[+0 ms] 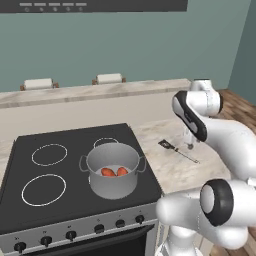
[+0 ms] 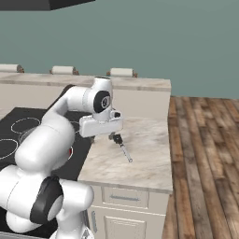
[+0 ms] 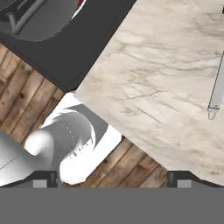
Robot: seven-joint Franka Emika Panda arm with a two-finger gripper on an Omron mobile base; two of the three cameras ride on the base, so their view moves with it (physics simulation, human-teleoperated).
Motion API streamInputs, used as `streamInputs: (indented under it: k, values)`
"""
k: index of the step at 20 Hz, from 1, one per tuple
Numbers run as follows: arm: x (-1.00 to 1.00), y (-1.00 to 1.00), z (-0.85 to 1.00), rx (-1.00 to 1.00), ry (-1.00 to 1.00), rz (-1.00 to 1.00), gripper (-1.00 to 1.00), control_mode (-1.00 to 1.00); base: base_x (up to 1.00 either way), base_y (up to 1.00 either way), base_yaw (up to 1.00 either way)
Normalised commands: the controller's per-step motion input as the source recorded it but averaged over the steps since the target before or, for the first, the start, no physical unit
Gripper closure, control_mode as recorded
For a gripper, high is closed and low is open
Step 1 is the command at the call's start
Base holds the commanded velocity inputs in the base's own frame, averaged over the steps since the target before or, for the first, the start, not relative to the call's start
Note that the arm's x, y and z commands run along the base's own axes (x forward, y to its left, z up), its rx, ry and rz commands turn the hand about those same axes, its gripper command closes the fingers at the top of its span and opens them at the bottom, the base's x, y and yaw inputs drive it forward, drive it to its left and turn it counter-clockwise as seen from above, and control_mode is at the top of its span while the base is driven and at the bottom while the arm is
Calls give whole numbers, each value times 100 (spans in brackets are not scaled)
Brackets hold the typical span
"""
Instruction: Put the sweet potato and sweet potato in the pot. Retrieve the spatula and lightly stir the vegetables in the pot.
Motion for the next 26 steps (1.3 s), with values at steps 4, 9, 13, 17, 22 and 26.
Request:
streamInputs:
  k: [4, 9, 13, 17, 22, 26]
  values:
    - [31, -100, -2, -4, 9, -6, -100, -100, 0, 0, 0]
    - [35, -93, -49, 0, 8, -10, -100, -100, 0, 0, 0]
    - [87, -6, -83, 0, 1, -1, -100, -100, 0, 0, 0]
    - [72, 31, -58, 1, -5, 0, -100, -100, 0, 0, 0]
    - [49, 16, -34, 2, -18, 0, -100, -100, 0, 0, 0]
    - [30, 2, -24, 0, -3, 0, -100, -100, 0, 0, 0]
